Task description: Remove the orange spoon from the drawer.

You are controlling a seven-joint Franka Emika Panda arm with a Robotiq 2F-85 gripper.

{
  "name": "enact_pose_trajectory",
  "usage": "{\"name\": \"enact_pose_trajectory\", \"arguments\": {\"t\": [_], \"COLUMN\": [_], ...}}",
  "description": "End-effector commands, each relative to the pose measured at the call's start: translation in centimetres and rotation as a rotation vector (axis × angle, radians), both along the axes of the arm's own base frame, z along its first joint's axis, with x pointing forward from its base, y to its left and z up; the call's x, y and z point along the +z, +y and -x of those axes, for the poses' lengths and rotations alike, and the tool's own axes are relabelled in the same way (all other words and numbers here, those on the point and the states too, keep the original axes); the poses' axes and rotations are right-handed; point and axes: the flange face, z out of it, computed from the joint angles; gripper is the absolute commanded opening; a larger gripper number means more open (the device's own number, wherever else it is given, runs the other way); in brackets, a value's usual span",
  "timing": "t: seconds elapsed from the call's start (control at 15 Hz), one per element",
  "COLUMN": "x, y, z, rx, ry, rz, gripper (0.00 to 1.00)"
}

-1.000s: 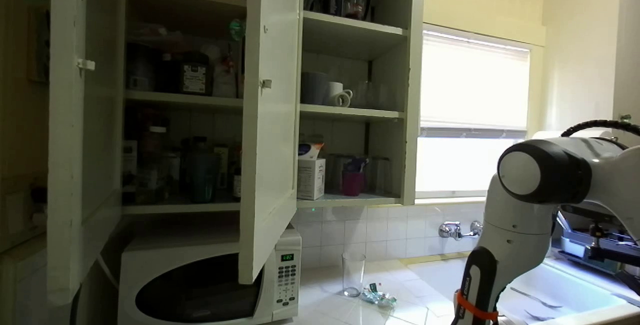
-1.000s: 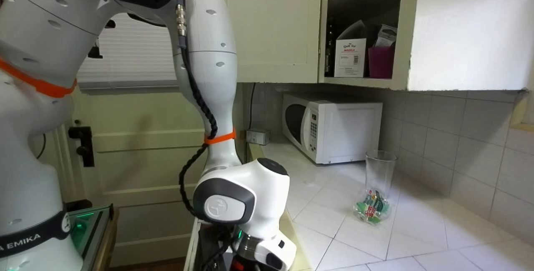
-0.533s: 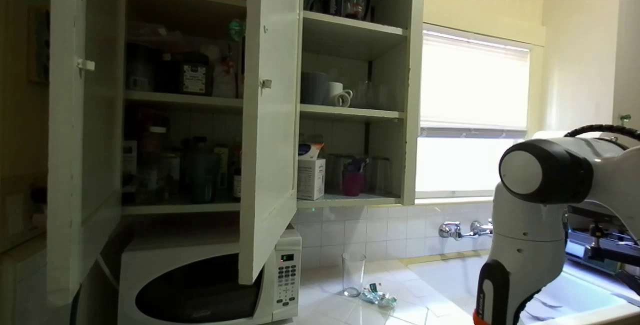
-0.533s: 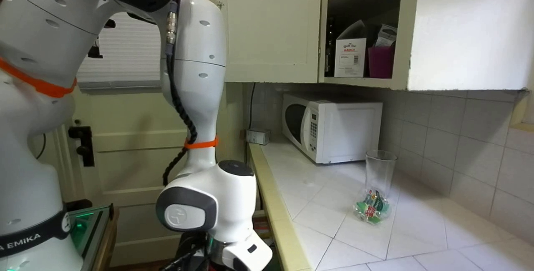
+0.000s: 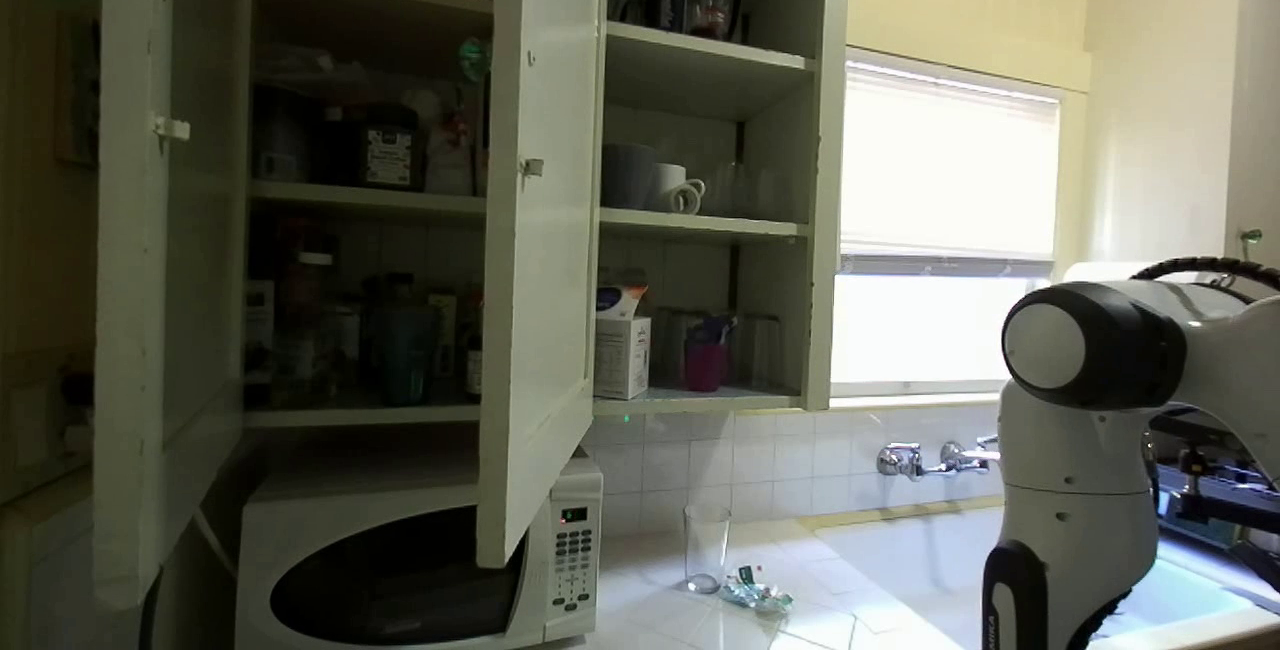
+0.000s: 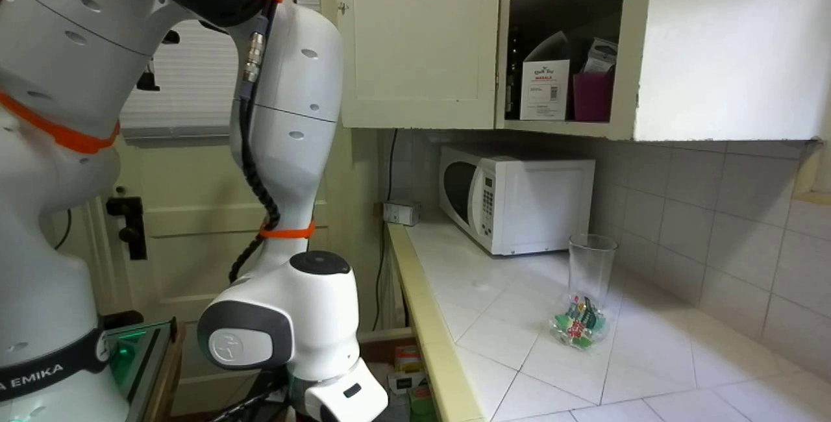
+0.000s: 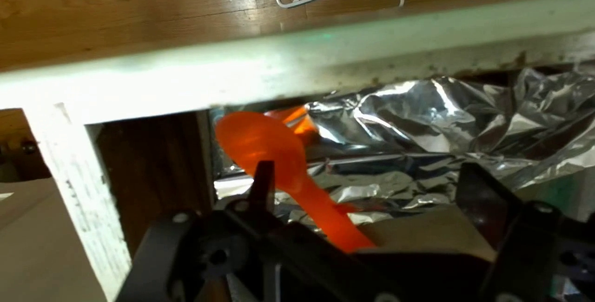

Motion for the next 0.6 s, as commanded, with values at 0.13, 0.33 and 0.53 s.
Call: {"name": "enact_pose_trajectory", "arguments": {"t": [0.13, 0.33, 0.53], "x": [0.6, 0.5, 0.5], "y": [-1.5, -2.1, -2.0], "z": [-0.8, -1.7, -2.7], "rx": [0.176, 0.275, 0.335], "ry": [0.037, 0.044, 0.033], "rz": [0.071, 0.104, 0.109], "gripper": [1.0, 1.0, 1.0]}}
